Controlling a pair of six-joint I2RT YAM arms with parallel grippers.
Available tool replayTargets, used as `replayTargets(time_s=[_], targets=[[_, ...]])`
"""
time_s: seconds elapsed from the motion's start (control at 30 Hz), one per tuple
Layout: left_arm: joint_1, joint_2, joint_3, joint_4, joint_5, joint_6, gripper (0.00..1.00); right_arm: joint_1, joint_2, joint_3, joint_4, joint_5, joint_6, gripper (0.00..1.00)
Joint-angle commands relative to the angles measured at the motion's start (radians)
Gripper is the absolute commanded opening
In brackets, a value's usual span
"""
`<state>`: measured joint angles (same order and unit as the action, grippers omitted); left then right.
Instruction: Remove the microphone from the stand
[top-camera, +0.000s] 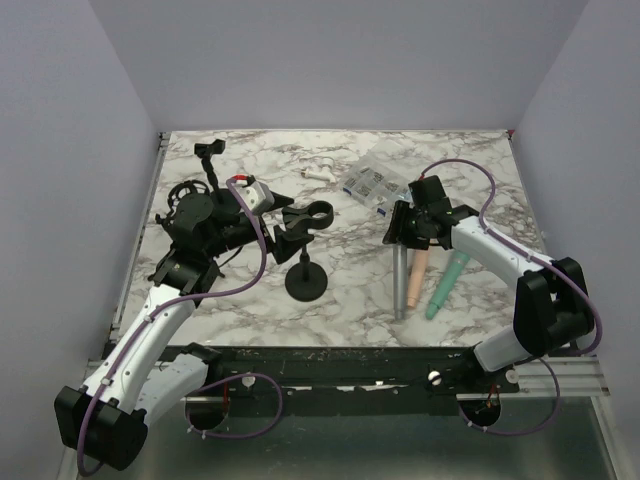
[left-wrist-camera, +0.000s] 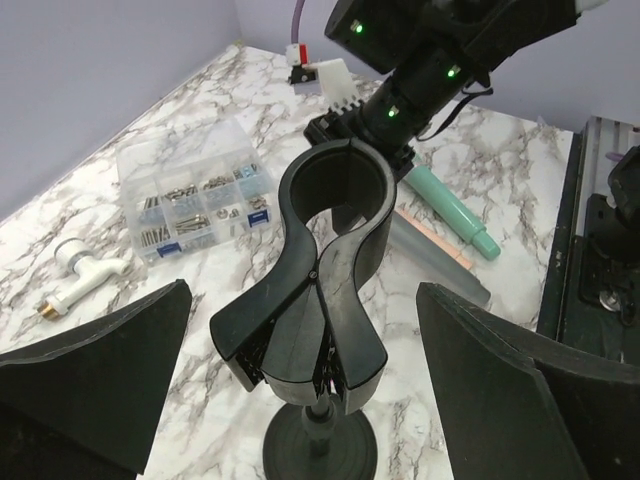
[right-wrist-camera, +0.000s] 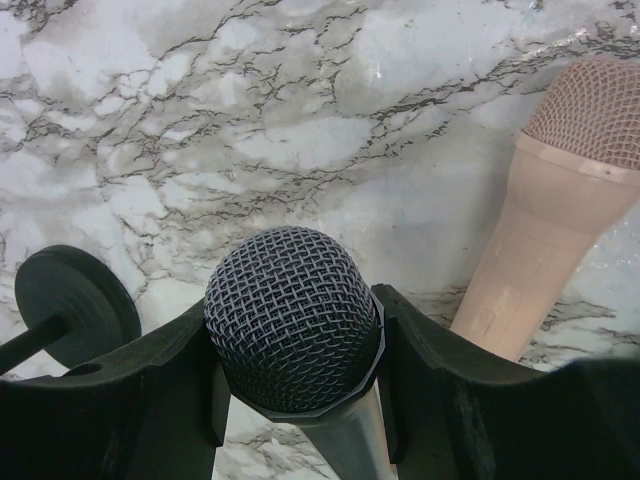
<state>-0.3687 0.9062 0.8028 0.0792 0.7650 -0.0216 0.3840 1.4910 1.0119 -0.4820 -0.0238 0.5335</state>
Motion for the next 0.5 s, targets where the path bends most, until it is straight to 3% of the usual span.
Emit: replayTargets(time_s=[0.0, 0.3, 0.47], targets=[[-0.001, -0.034, 0.075, -0.037, -0.035, -0.06, 0.99, -0.007, 0.059, 0.007, 0.066, 0.005, 0.003, 0.03], [-0.012, -0.012, 0.327, -0.376, -0.105, -0.15, 0.96, -0.008, 0.121, -0.014, 0.127, 0.094, 0.011, 0.11], [-0.106, 0.015, 0.425, -0.508, -0.216, -0.067, 0.94, -0.007, 0.157, -0.024, 0.152, 0.101, 0.0, 0.23]])
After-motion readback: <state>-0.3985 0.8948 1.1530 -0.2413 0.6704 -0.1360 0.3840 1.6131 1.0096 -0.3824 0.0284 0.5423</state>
